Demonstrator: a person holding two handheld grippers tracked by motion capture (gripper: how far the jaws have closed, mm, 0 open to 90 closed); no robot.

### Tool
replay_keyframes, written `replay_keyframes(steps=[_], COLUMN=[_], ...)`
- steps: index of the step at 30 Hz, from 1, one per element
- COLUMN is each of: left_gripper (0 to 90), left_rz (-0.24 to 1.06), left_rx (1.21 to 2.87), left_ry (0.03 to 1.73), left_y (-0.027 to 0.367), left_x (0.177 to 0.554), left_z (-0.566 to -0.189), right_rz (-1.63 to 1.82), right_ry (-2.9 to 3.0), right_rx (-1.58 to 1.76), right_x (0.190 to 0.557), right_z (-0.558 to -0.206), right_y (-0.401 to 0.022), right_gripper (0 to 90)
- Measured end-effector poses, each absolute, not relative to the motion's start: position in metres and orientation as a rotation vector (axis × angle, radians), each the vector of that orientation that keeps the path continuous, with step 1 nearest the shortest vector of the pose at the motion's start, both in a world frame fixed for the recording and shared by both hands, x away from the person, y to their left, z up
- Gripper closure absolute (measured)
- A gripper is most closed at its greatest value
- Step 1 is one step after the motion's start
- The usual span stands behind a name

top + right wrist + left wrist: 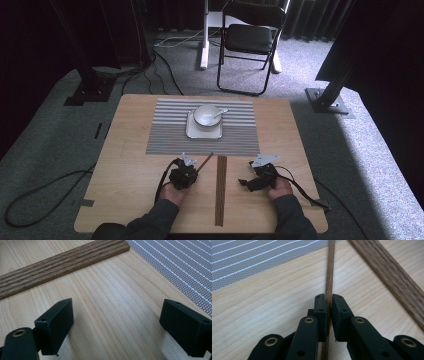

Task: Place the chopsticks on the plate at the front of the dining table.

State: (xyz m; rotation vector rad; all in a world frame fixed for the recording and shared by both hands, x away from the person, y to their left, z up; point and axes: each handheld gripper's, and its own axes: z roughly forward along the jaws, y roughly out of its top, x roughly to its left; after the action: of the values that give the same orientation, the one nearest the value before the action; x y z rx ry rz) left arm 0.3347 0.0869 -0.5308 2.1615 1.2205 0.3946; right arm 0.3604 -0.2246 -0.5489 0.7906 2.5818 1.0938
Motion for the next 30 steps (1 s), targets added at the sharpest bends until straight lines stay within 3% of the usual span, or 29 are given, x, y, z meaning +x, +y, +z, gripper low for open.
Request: replay_keyframes(steps=[30], left_gripper=[84.4], left_rz=[0.328], left_rx=[2.083], left_ry=[1.28], left_y=[0.106], left_x=[0.344], left_z=[-0.527], right_rz=[1.094], right_ry=[2.582], right_rx=[0.791], right_x=[0.36], right_z=[-0.549], right_y=[-0.225], right_gripper=[11.3])
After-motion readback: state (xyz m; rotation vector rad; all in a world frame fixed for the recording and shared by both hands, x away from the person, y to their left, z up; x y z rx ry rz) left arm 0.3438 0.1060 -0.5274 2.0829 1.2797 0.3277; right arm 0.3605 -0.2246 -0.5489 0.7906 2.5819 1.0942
